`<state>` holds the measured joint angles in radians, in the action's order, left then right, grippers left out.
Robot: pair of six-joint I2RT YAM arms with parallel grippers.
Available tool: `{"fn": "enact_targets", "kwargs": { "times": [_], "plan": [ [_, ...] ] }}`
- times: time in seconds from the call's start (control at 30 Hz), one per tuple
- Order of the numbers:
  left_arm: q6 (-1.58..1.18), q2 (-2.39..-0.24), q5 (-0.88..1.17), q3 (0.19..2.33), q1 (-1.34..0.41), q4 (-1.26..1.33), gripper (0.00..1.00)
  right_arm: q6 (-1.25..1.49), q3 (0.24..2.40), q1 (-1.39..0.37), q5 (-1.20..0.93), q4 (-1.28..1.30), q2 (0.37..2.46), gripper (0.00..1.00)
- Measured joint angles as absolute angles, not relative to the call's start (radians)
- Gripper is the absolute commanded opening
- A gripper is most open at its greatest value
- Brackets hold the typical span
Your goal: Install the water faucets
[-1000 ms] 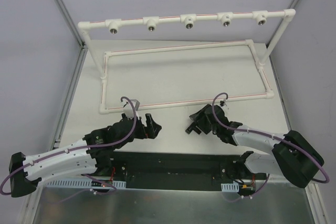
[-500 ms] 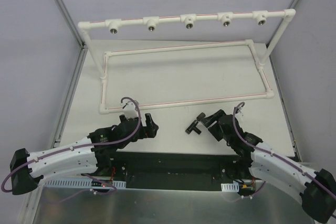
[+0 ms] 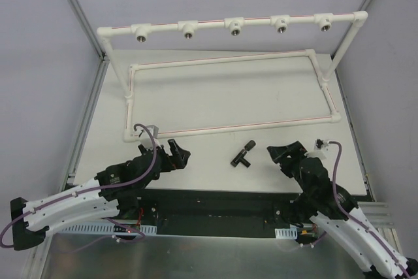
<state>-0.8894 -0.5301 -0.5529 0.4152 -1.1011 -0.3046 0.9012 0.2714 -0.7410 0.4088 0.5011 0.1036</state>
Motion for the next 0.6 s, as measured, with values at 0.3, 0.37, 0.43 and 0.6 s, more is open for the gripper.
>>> {"fn": "enact_targets", "kwargs": {
  "times": [0.3,0.37,0.43,0.6],
  "plan": [
    [-0.889,-0.405,-0.603,0.408,-1.101,-0.362,0.99,0.886,0.456,-0.741,0.517,0.731,0.033,0.76],
    [-0.89,-0.401,-0.605,0.403,-1.101,-0.367,0.99,0.887,0.46,-0.741,0.529,0.757,0.031,0.76],
    [-0.891,-0.399,-0.605,0.397,-1.101,-0.377,0.99,0.891,0.46,-0.741,0.539,0.785,0.031,0.76],
    [-0.894,-0.399,-0.607,0.393,-1.101,-0.406,0.99,0.902,0.46,-0.741,0.554,0.82,0.032,0.76]
  ]
}}
